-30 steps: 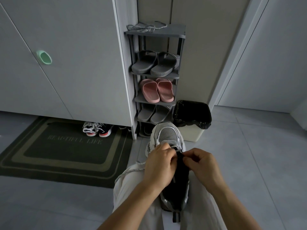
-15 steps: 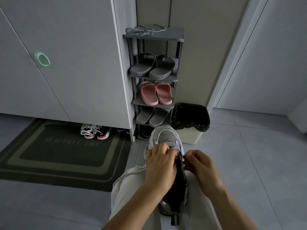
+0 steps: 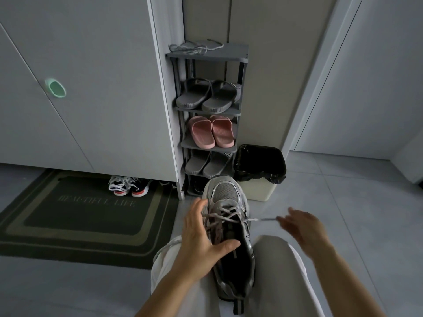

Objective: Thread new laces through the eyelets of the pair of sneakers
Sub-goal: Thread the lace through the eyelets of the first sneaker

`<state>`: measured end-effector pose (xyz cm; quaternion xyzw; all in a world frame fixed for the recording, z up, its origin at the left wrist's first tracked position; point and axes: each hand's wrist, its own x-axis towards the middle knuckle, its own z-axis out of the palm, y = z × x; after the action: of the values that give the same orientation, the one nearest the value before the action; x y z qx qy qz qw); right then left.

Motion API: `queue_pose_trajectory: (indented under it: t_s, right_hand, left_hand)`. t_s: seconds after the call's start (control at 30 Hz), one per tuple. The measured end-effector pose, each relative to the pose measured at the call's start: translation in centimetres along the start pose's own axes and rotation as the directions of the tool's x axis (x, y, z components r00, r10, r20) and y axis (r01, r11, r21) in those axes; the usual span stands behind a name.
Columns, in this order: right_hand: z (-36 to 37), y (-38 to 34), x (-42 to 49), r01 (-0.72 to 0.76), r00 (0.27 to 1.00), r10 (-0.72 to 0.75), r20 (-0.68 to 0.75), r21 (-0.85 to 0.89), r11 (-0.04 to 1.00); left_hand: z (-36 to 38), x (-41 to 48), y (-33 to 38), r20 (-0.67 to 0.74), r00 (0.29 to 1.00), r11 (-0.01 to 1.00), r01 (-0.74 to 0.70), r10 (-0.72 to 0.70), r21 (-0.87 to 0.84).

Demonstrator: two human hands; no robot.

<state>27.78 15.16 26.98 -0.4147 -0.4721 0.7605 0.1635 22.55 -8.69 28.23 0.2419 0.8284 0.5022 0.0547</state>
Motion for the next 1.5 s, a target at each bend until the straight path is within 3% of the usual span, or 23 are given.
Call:
queue_pose_trajectory:
  t_s: [0.07, 0.13, 0.2, 0.27, 0.37, 0.47, 0.53, 0.7, 0.77, 0.83, 0.93, 1.07, 1.2, 1.33, 1.5]
  right_hand:
    - [1.2, 0.9, -1.6, 0.168, 0.983, -0.183, -0.005, -0.369, 0.914]
    - [2.8, 1.2, -4.1, 0.352, 0.925, -0.361, 0.121, -0.635, 0.688]
    - [4.0, 1.5, -6.0, 0.372, 0.927, -0.25, 0.279, -0.758, 0.535]
    - [5.1, 1.3, -7.1, 0.306, 0.949, -0.102, 0.298, -0.794, 0.525]
    - [6.0, 0.8, -7.6, 0.229, 0.956, -0.017, 0.294, -0.707, 0.669]
    - [6.6, 0.6, -7.0, 0.077, 0.953, 0.048, 0.301, -0.39, 0.918]
    - [5.9, 0.4, -5.7, 0.06, 0.971, 0.002, 0.239, -0.252, 0.966]
    - [0.4, -1.1, -0.8, 0.062, 0.986, -0.072, -0.153, -0.07, 0.996]
    - [0.0, -0.7, -0.2, 0.015, 0.995, -0.025, -0.093, -0.11, 0.994]
    - [1.4, 0.1, -1.0, -0.007, 0.996, 0.025, 0.082, -0.207, 0.978]
    - [3.7, 0.0, -3.6, 0.16, 0.96, -0.019, 0.279, -0.491, 0.856]
    - [5.3, 0.5, -5.5, 0.163, 0.894, 0.037, 0.447, -0.4, 0.902]
    - [5.8, 1.9, -6.0, 0.148, 0.933, -0.08, 0.352, -0.173, 0.974]
    - [4.7, 1.3, -5.5, 0.107, 0.974, -0.119, 0.193, 0.068, 0.992]
    - [2.9, 0.1, -4.0, 0.121, 0.987, -0.13, 0.092, 0.097, 0.988]
  left_hand:
    - [-0.3, -0.3, -0.5, 0.024, 0.998, 0.994, 0.064, -0.063, -0.085]
    - [-0.5, -0.7, -1.2, 0.041, 0.995, 0.977, 0.096, -0.09, -0.191]
    - [-0.5, -1.2, -1.7, 0.005, 0.992, 0.959, 0.124, -0.127, -0.255]
    - [-0.4, -1.5, -1.7, -0.14, 0.979, 0.971, 0.119, -0.15, -0.208]
    - [0.0, -1.6, -1.2, -0.291, 0.944, 0.979, 0.106, -0.153, -0.173]
    - [0.3, -1.4, -1.3, -0.334, 0.935, 0.991, 0.094, -0.122, -0.1]
    - [0.3, -1.4, -1.7, -0.341, 0.933, 0.993, 0.093, -0.114, -0.076]
    - [0.0, -1.4, -2.0, -0.355, 0.926, 0.989, 0.091, -0.126, -0.113]
    - [0.0, -1.1, -1.6, -0.352, 0.93, 0.986, 0.057, -0.11, -0.159]
    - [0.2, -1.0, -1.3, -0.271, 0.96, 0.991, 0.029, -0.065, -0.133]
    - [0.5, -0.6, -1.2, -0.106, 0.994, 0.992, 0.016, -0.029, -0.125]
    - [0.2, 0.6, -1.3, -0.053, 0.996, 0.973, 0.053, -0.066, -0.226]
    - [-0.3, 0.8, -1.4, 0.009, 0.988, 0.916, 0.146, -0.153, -0.374]
    - [-0.4, 0.6, -1.4, 0.002, 0.99, 0.912, 0.131, -0.141, -0.388]
    - [-0.9, 0.9, -1.0, 0.01, 0.985, 0.887, 0.157, -0.17, -0.434]
